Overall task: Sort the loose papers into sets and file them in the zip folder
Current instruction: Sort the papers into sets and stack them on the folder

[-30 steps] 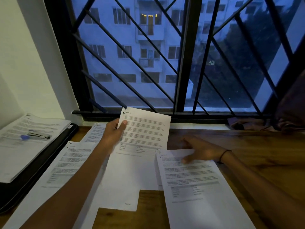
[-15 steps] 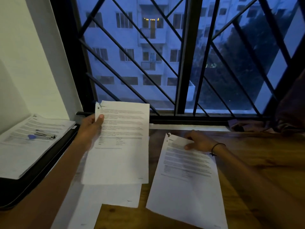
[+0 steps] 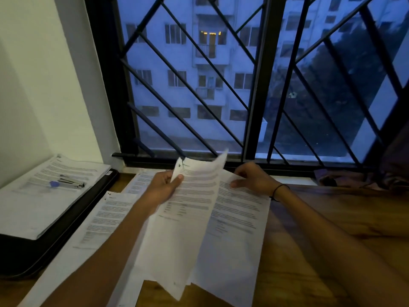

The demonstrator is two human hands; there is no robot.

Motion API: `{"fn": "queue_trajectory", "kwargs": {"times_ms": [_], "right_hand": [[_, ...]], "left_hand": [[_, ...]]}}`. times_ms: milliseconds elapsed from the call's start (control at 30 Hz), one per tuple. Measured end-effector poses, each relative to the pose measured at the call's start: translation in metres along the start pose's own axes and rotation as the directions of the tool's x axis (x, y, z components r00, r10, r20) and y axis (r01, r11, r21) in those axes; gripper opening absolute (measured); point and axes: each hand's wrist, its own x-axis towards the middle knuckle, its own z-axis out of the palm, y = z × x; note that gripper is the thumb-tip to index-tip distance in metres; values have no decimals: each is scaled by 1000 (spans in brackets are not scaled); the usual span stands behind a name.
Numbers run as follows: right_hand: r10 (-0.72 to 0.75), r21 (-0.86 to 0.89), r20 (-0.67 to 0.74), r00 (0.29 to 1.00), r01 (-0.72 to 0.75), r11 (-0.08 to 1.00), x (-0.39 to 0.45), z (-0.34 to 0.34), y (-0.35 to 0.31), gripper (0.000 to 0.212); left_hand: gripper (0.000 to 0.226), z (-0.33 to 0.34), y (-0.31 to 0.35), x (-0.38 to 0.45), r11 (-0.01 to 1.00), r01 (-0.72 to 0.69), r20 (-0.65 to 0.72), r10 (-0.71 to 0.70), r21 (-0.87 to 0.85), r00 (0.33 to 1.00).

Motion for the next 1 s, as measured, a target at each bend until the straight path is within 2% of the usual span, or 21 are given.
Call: {"fn": "queue_trajectory", "kwargs": {"times_ms": [33, 100, 133, 200, 400, 467, 533, 633, 700, 767, 900, 967, 1000], "right_hand": [[-44, 38, 1, 999, 44, 998, 1, -1, -6, 12], [-86, 95, 0, 996, 86, 992, 6, 0, -14, 20], [-69, 118, -5, 998, 69, 991, 9, 0, -17, 20], [-3, 195, -18, 1000, 7, 981, 14, 1, -21, 7], [15, 321, 1, 1000, -14, 947, 22, 8, -27, 18], [16, 341, 52, 999, -32, 940, 22, 9, -31, 26], [53, 392, 113, 992, -93, 915, 21, 4, -32, 46], [124, 550, 186, 975, -208, 809, 12, -9, -22, 67], [97, 671, 217, 971, -221, 708, 3, -7, -13, 67], [69, 772, 232, 970, -226, 594, -6, 9, -11, 66], [101, 833, 70, 992, -114, 541, -11, 45, -30, 48], [165, 826, -27, 986, -71, 559, -7, 47, -39, 53], [186, 821, -76, 980, -44, 569, -4, 44, -43, 62]], "left_hand": [[19, 6, 1, -1, 1000, -15, 4, 15, -1, 1000], [19, 12, 2, -4, 999, -39, 26, 39, -1, 999], [19, 13, 3, -6, 999, -51, 37, 51, 3, 998], [20, 15, 4, -9, 998, -62, 40, 62, 7, 997], [19, 17, 1, -11, 997, -46, -53, 43, -68, 998], [20, 16, 0, -9, 996, -35, -71, 29, -87, 997], [19, 14, 0, -8, 993, -25, -82, 16, -112, 996], [20, 7, 3, -7, 992, -32, -165, 11, -121, 986], [23, 3, 6, -6, 989, -49, -250, 13, -140, 968], [25, 0, 9, -1, 981, -68, -270, 16, -184, 963], [34, 4, 25, -1, 959, -85, -183, 36, -271, 982], [40, 7, 34, -3, 933, -121, -130, 81, -338, 988], [41, 8, 39, -4, 919, -131, -111, 96, -373, 989]]}}
